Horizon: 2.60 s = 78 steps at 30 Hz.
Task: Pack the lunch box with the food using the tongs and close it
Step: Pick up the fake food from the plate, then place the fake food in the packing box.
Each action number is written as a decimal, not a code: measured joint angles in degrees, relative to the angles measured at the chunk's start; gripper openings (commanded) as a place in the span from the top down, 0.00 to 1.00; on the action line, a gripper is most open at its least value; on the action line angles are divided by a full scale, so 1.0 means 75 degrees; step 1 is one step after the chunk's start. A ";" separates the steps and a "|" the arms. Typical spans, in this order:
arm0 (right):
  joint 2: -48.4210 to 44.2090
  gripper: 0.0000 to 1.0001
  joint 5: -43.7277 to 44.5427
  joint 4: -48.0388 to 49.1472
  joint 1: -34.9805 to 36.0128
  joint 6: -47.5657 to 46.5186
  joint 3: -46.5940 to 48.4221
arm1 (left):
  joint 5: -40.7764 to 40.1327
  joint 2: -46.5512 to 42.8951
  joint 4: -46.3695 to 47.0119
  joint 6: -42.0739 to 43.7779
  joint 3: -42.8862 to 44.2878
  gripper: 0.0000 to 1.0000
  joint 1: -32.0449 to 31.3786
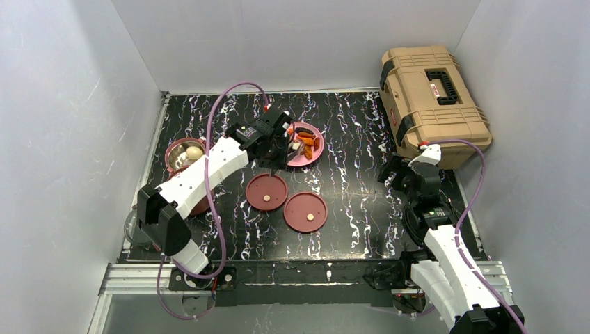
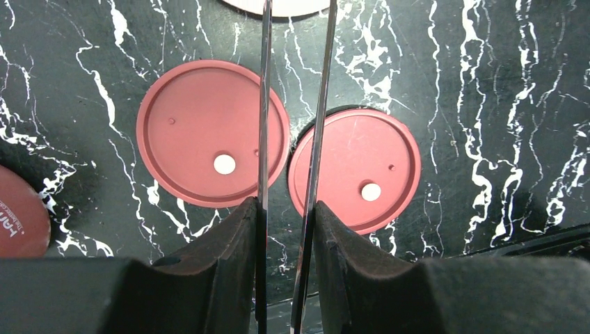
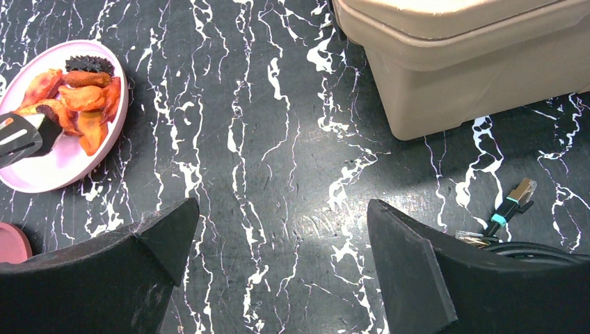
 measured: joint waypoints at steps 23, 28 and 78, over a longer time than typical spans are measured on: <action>0.0187 0.00 0.0038 -0.0003 0.0000 -0.0026 0.0000 | 0.0568 -0.1582 -0.0271 0.0694 0.0015 0.91 0.1142; 0.0111 0.00 0.0093 -0.0006 0.0000 -0.0032 0.0000 | 0.0597 -0.2078 -0.0691 0.0874 -0.0003 0.91 0.1667; -0.0064 0.00 0.0198 -0.0009 0.0000 -0.0035 0.0000 | -0.1941 -0.5170 -0.4683 0.0312 -0.1390 0.85 0.2833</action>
